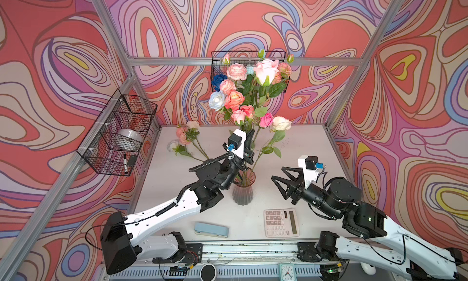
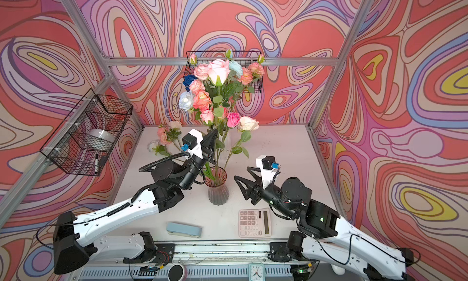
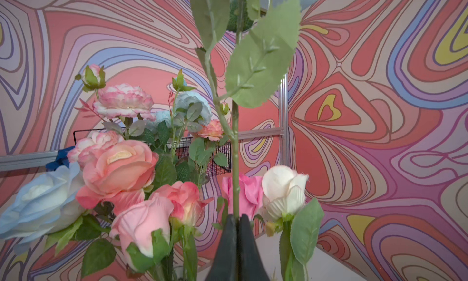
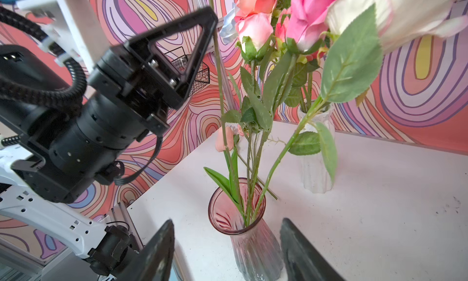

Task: Arrange the flowers into the vase
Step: 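Carry the upright pink rose over the pink glass vase with the left gripper, then lower the pink rose stem into the pink glass vase with the left gripper, then open the left gripper and withdraw it toward the loose stems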

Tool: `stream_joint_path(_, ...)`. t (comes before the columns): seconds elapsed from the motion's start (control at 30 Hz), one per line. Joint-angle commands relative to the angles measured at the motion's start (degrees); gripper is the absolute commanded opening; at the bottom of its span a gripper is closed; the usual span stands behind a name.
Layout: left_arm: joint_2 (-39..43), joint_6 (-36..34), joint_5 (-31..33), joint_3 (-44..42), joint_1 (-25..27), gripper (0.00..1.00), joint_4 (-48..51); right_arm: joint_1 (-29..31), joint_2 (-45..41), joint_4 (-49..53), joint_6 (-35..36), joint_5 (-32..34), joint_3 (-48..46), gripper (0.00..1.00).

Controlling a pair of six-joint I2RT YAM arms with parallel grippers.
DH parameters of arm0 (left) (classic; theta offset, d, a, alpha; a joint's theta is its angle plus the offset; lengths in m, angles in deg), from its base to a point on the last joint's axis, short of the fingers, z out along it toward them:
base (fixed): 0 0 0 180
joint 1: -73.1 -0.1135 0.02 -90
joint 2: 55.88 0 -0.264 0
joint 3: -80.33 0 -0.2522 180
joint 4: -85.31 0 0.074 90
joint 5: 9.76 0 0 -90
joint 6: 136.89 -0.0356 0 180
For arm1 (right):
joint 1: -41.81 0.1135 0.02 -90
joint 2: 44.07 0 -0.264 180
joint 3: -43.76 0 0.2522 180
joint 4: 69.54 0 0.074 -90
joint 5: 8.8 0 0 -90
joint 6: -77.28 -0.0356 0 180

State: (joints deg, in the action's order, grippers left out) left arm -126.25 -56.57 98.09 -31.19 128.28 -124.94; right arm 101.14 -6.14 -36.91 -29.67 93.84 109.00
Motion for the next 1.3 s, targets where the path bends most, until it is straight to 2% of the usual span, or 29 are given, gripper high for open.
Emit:
stream_joint_path(0.0, 1.42, 3.44, 1.57, -3.15, -0.14, 0.00, -2.73, 0.11, -0.31, -0.21, 0.73, 0.80, 0.91, 0.68)
stream_joint_path(0.27, 4.65, 7.38, 5.09, -9.95, 2.46, 0.00, 0.51, 0.12, -0.36, -1.32, 0.17, 0.23, 0.01, 0.68)
stream_joint_path(0.47, 6.82, 12.77, 6.48, -11.99, 2.82, 0.00, 8.56, 0.08, -1.17, -2.48, -0.53, 0.03, -1.42, 0.68)
stream_joint_path(0.63, 7.04, 16.76, 6.30, -12.27, 3.30, 0.19, 14.82, 0.08, -1.99, -3.13, -1.19, 0.23, -2.72, 0.68)
stream_joint_path(0.77, 8.08, 18.39, 6.98, -11.76, 3.86, 0.30, 18.78, 0.09, -2.57, -3.49, -1.81, 0.45, -3.75, 0.68)
stream_joint_path(0.97, 14.68, 23.49, 5.38, -9.84, 4.33, 0.51, 28.54, 0.08, -2.55, -3.87, -2.90, -0.25, -4.33, 0.70)
stream_joint_path(1.13, 21.23, 28.90, 0.73, -7.30, 4.41, 0.64, 36.36, 0.09, -2.00, -4.18, -3.52, -0.09, -4.65, 0.73)
stream_joint_path(1.27, 26.01, 31.98, 1.74, -6.45, 4.41, 0.70, 41.19, 0.09, -1.10, -4.09, -4.45, 0.81, -5.47, 0.74)
